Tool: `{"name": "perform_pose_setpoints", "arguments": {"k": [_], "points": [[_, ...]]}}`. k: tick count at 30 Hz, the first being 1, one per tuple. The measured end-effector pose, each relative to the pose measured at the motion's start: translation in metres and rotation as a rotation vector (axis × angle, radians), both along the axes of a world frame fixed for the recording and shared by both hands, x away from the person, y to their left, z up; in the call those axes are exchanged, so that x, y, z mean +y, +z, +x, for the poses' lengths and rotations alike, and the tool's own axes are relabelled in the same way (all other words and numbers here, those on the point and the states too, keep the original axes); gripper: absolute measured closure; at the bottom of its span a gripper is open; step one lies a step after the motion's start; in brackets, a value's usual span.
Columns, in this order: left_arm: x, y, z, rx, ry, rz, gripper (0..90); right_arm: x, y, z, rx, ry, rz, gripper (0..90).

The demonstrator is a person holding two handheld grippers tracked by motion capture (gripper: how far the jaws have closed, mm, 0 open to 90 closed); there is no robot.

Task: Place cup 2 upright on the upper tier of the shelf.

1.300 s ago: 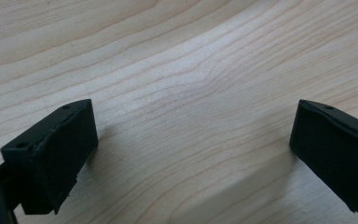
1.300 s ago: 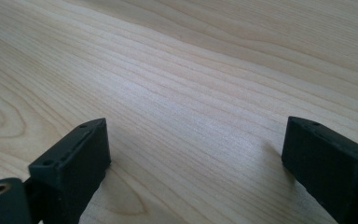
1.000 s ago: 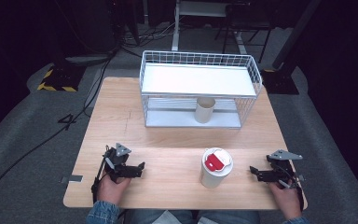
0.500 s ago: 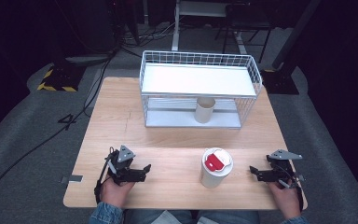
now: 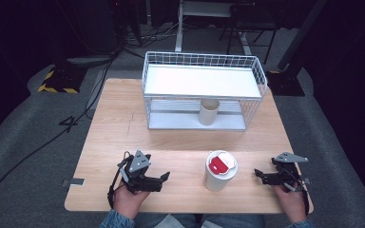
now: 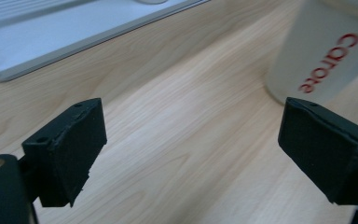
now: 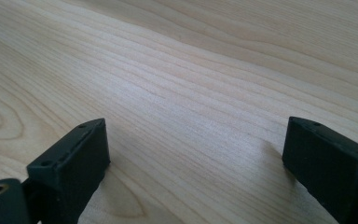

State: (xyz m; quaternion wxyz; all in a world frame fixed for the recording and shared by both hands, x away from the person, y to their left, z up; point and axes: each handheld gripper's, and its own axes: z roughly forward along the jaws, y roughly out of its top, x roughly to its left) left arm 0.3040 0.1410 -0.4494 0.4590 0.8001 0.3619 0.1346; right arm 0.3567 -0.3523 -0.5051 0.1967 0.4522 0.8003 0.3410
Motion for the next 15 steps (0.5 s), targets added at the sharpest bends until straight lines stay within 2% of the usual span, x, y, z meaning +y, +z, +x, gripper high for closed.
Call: {"name": "perform_pose_setpoints", "arguments": {"k": [1, 4, 5, 11, 15], "points": [[-0.007, 0.002, -0.002, -0.004, -0.028, -0.008, 10.4, 0.000, 0.000, 0.000, 0.000, 0.000, 0.000, 7.3], [-0.014, 0.004, -0.004, -0.011, -0.052, -0.009, 10.6, 0.000, 0.000, 0.000, 0.000, 0.000, 0.000, 7.3], [-0.020, 0.005, -0.005, -0.014, -0.071, -0.022, 10.6, 0.000, 0.000, 0.000, 0.000, 0.000, 0.000, 7.3], [-0.035, 0.008, -0.007, -0.040, -0.113, -0.053, 9.3, 0.000, 0.000, 0.000, 0.000, 0.000, -0.001, 7.3], [-0.049, 0.008, -0.006, -0.028, -0.154, -0.081, 9.3, 0.000, 0.000, 0.000, 0.000, 0.000, 0.000, 7.3]]}}
